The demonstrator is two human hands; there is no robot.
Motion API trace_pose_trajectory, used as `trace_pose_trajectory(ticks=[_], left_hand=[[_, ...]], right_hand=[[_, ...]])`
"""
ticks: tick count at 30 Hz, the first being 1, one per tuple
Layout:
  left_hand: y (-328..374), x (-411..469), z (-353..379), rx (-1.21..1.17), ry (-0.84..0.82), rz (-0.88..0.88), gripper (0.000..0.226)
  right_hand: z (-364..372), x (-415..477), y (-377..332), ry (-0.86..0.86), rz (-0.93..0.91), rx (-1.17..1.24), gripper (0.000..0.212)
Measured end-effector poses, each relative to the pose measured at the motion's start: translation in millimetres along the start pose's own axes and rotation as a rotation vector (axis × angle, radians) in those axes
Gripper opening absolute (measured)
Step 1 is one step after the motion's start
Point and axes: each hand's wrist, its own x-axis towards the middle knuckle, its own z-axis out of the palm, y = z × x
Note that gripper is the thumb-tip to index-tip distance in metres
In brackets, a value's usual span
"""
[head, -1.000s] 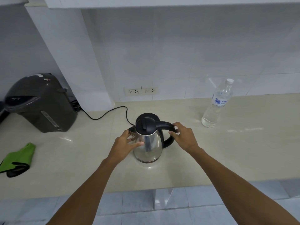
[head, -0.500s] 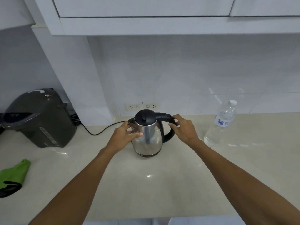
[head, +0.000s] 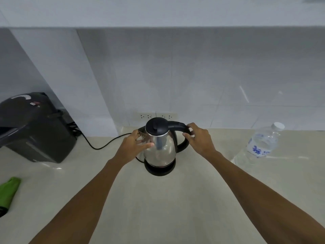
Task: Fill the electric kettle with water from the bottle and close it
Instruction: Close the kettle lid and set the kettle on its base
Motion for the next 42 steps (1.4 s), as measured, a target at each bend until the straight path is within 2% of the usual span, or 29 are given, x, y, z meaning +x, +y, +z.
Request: trace_pose_trajectory(ticks=[16, 26, 28, 31, 33, 36, 38, 40, 42], left_hand=[[-21, -2, -2, 0.046, -0.025, -0.008, 0.069], [-25, -8, 3, 0.084, -0.056, 0.011, 0.075], [-26, -9, 4, 0.091, -0.056, 0.008, 0.077], [-25, -7, 4, 0.106, -0.062, -0.008, 0.075], [-24, -5, 3, 0.098, -0.052, -0.03, 0.079], [-19, -4, 0, 0.137, -0.041, -0.038, 0.103], [-16, -5, -1, 0.147, -0.041, -0.047, 0.111], [-13, -7, -2, 0.156, -0.035, -0.054, 0.107], [-16, -7, -3, 0.161, -0.037, -0.045, 0.091]], right_hand=[[11, -20, 10, -0.007, 0.008, -0.003, 0.034], [16, -31, 13, -0.026, 0.095, 0.035, 0.033], [11, -31, 11, -0.081, 0.162, 0.095, 0.033], [-9, -23, 1, -0.236, 0.432, 0.4, 0.029], [-23, -18, -6, -0.315, 0.573, 0.548, 0.034], [-28, -11, -11, -0.326, 0.595, 0.505, 0.054], [-25, -9, -13, -0.302, 0.589, 0.467, 0.053], [-23, -9, -15, -0.291, 0.585, 0.447, 0.047], [-23, -10, -14, -0.295, 0.578, 0.446, 0.042]])
